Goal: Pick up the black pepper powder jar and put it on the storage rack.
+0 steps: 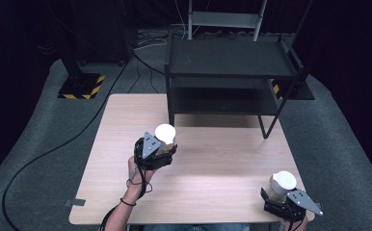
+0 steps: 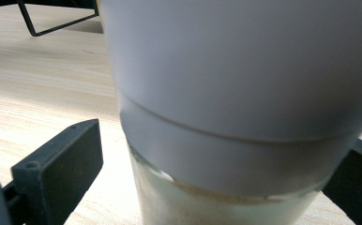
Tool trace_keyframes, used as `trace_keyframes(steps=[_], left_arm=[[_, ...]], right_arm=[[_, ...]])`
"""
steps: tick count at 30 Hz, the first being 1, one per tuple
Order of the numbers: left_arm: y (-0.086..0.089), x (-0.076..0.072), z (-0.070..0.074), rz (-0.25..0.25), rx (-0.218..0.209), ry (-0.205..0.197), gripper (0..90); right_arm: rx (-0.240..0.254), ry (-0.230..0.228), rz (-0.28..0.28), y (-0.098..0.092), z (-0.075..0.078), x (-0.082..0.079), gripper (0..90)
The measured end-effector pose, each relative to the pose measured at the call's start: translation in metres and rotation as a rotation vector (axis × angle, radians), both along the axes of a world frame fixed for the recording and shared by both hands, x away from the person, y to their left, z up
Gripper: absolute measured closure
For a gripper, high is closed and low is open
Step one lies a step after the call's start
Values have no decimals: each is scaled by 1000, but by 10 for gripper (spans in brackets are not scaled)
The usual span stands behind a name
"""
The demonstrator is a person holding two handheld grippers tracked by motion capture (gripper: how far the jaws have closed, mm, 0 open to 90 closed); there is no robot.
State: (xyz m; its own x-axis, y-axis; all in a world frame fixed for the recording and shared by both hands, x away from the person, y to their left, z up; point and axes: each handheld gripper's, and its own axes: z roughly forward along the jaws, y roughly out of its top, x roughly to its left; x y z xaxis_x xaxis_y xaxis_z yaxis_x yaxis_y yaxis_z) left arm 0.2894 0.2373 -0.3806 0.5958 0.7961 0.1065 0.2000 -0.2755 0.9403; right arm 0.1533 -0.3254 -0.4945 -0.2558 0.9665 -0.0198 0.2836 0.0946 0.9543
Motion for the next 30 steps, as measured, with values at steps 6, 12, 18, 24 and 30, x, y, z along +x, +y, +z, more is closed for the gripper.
trace_keyframes(steps=[6,12,18,24,30], left_arm=[[-1,10,6,-17,-4,2,307],[-6,17,11,-24,-20,-8,308],[-12,25,17,-37,-20,-8,307],[-16,34,26,-49,-23,-10,308],[-19,40,35,-61,-24,-10,307]], right_arm=[[-1,2,-1,0,0,0,0],[1,3,-2,0,0,0,0],[2,6,-2,0,1,1,0],[3,8,-1,0,1,1,0],[3,11,3,-1,2,2,0]])
